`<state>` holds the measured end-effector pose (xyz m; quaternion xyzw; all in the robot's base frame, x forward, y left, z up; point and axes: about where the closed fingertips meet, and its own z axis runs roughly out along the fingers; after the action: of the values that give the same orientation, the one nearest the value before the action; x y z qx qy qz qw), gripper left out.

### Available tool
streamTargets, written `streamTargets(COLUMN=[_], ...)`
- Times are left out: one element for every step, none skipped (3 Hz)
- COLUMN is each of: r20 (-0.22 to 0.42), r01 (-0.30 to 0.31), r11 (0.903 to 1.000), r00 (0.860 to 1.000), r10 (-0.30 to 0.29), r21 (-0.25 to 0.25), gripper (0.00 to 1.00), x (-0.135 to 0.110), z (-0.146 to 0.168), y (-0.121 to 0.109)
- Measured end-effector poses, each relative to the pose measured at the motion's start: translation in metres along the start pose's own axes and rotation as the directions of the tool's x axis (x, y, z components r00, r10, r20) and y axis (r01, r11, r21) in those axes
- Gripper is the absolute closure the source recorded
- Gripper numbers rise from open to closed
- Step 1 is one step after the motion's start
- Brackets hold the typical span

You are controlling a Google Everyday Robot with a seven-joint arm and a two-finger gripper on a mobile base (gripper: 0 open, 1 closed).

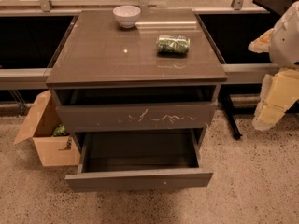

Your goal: Close middle drawer

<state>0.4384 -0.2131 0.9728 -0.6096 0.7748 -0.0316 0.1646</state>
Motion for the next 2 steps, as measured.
streamTargets(r20=[0.058, 0.124], r01=[0.059, 0.119], r11=[0.998, 0.9894], r00=[0.997, 0.986], r10=[-0.057, -0.108], r21=[-0.022, -0.084], gripper=[0.0, 0.0], x=[-0.011, -0.023], z=[0.026, 0.082], y=[0.015, 0.039])
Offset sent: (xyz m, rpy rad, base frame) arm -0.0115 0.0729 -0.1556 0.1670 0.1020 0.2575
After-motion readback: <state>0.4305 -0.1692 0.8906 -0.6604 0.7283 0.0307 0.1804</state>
